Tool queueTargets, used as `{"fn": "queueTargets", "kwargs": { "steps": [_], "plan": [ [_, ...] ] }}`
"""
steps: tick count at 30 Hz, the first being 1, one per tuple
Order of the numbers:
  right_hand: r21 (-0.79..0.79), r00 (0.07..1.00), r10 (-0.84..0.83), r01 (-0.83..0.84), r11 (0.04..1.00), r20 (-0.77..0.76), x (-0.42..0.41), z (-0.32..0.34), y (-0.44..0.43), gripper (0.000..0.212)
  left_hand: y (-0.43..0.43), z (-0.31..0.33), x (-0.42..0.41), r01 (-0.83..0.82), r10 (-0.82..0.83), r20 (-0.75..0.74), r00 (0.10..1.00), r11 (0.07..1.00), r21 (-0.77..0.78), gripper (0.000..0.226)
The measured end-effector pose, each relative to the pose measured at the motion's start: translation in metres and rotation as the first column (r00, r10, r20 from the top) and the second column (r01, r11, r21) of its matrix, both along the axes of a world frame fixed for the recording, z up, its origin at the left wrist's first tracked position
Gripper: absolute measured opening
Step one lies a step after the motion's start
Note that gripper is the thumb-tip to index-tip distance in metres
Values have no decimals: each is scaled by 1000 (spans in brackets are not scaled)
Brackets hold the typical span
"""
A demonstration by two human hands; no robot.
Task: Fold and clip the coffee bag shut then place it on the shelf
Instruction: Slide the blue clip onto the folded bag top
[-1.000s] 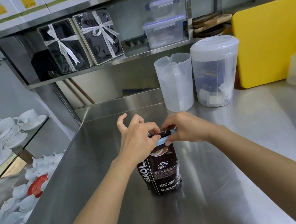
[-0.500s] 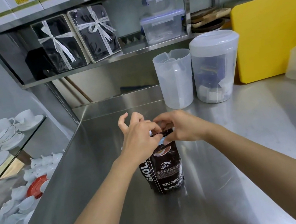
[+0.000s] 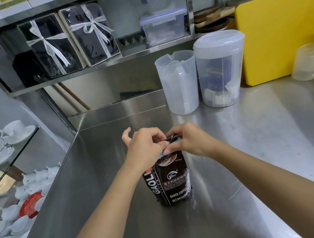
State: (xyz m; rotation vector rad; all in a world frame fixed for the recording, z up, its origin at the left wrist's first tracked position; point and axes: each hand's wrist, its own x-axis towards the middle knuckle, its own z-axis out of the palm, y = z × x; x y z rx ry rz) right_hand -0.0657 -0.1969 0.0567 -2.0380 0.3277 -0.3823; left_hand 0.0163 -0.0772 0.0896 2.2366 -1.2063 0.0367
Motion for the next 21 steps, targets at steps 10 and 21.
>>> {"fn": "queueTargets", "kwargs": {
  "steps": [10,21],
  "plan": [
    [319,989,5,-52,946,146,-7,-12,-2,42,-1,3,0,-30,30,1,1000,1000,3,5],
    [331,990,21,-66,941,138,1,-10,0,37,-1,11,0,-41,40,-133,990,999,-5,8]
  ]
}}
